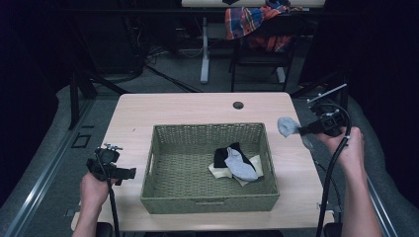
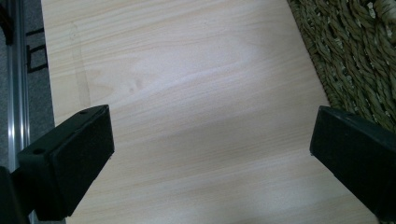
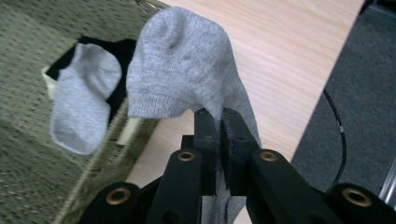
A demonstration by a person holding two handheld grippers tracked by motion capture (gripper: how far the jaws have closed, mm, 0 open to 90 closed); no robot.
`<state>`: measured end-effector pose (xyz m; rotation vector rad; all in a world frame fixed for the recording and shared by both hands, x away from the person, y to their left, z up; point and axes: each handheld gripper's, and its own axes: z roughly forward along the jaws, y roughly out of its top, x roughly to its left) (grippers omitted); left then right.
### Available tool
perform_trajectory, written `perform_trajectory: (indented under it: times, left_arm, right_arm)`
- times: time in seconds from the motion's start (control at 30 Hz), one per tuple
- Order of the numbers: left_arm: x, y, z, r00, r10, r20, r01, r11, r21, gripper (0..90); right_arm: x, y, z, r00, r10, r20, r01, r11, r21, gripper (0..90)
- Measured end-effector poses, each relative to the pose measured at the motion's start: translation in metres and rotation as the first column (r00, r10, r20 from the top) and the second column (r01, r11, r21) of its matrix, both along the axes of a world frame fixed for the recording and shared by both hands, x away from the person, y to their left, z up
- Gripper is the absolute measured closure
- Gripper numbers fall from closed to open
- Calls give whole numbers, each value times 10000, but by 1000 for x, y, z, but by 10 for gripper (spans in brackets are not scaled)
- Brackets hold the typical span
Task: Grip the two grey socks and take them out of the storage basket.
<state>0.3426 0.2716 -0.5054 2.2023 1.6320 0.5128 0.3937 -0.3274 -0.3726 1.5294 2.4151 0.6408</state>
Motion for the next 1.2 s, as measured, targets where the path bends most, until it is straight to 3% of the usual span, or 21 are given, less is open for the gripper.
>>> perform_trajectory:
  times: [0.33, 0.7, 0.77, 1.0, 1.17, 1.2]
  left_arm:
    - [0, 0, 0, 10000, -26, 2, 26, 10000, -16, 0]
    - [1, 0, 0, 10000, -32, 20, 32, 10000, -48, 0]
    - [1, -1, 1, 10000, -47, 9, 47, 10000, -37, 0]
    - [0, 0, 1, 10000, -38, 45, 38, 10000, -30, 0]
    - [2, -1, 0, 10000, -61, 25, 61, 10000, -62, 0]
    - [2, -2, 0, 10000, -77, 16, 77, 10000, -61, 0]
  right_arm:
    - [5, -13, -28, 9968, -531, -603, 508, 9979, -396, 863]
    - [11, -9, -56, 9922, -517, -1135, 431, 9961, -771, 863]
    - [14, -10, -66, 9899, -587, -1287, 480, 9953, -846, 863]
    - [16, -8, -82, 9855, -479, -1629, 368, 9968, -705, 863]
    - [19, -7, -97, 9807, -593, -1865, 458, 9960, -761, 863]
    - [21, -7, -103, 9756, -468, -2143, 298, 9962, -818, 863]
